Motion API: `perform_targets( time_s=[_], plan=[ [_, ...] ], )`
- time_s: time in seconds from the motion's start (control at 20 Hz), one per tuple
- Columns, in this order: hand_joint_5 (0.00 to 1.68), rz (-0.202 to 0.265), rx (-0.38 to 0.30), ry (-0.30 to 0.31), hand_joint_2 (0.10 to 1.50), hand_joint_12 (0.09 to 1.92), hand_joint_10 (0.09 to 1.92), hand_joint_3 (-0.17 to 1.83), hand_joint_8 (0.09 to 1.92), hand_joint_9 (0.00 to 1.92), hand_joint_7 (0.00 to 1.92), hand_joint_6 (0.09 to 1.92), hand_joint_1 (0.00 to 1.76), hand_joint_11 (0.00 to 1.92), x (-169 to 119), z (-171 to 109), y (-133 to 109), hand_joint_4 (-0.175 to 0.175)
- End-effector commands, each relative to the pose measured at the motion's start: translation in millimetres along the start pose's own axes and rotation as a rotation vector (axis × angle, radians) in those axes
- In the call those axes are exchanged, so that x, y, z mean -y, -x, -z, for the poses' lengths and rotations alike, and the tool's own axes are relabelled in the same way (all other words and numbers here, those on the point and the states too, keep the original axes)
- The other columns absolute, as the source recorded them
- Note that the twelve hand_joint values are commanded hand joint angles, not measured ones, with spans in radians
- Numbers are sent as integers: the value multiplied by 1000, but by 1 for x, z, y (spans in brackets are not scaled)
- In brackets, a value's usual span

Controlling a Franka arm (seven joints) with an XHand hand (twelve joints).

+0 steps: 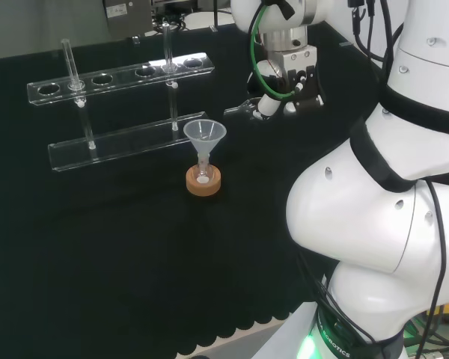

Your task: Put the weighing funnel back on the table.

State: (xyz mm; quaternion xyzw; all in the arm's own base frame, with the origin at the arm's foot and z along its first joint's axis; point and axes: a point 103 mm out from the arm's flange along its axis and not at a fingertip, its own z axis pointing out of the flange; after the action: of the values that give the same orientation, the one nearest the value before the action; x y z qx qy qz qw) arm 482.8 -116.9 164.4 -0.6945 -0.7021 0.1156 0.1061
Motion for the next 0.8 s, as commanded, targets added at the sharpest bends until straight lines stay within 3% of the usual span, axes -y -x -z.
perform_targets(
  time_s=[0.05, 0.8],
  plan=[
    [1089, -2, -19, 4, 669, 1308, 527, 810, 660, 769, 560, 1060, 1086, 388, -8, -12, 2, 145],
    [1088, 0, -55, -29, 670, 1307, 527, 809, 661, 768, 559, 1062, 1086, 390, -21, -52, 15, 142]
  ],
)
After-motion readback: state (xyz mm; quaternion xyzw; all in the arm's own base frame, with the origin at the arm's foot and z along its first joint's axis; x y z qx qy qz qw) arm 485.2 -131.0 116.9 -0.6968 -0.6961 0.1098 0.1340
